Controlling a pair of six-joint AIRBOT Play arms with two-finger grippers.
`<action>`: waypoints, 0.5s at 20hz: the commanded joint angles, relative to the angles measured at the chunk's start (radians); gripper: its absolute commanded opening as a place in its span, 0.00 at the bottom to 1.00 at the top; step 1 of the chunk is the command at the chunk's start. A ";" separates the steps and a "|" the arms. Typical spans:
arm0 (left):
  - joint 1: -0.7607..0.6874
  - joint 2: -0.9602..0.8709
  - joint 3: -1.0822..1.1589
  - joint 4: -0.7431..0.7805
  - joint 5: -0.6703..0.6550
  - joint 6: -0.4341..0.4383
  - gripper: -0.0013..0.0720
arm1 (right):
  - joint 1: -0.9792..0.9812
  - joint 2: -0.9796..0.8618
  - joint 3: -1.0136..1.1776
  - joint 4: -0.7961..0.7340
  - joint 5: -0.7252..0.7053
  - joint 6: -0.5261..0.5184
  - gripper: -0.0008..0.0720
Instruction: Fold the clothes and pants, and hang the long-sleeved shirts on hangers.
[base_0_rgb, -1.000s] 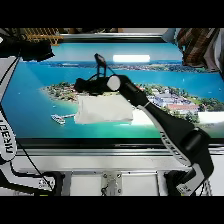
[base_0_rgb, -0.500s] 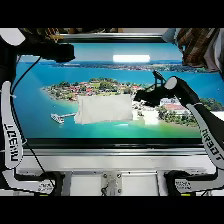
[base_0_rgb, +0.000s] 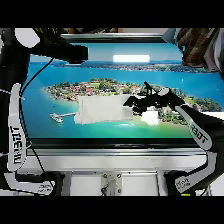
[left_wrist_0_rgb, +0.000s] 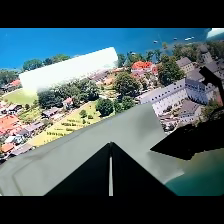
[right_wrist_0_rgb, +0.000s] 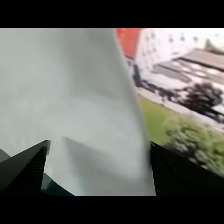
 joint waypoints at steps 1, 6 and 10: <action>-0.004 0.001 0.000 -0.005 0.001 -0.031 0.03 | 0.079 -0.039 0.011 0.183 -0.093 -0.126 0.87; -0.004 0.001 0.001 -0.005 -0.034 -0.042 0.03 | 0.043 0.014 0.033 0.113 -0.107 -0.233 0.02; -0.004 0.001 0.001 -0.005 -0.049 -0.056 0.03 | -0.197 0.194 0.072 -0.232 -0.106 -0.088 0.02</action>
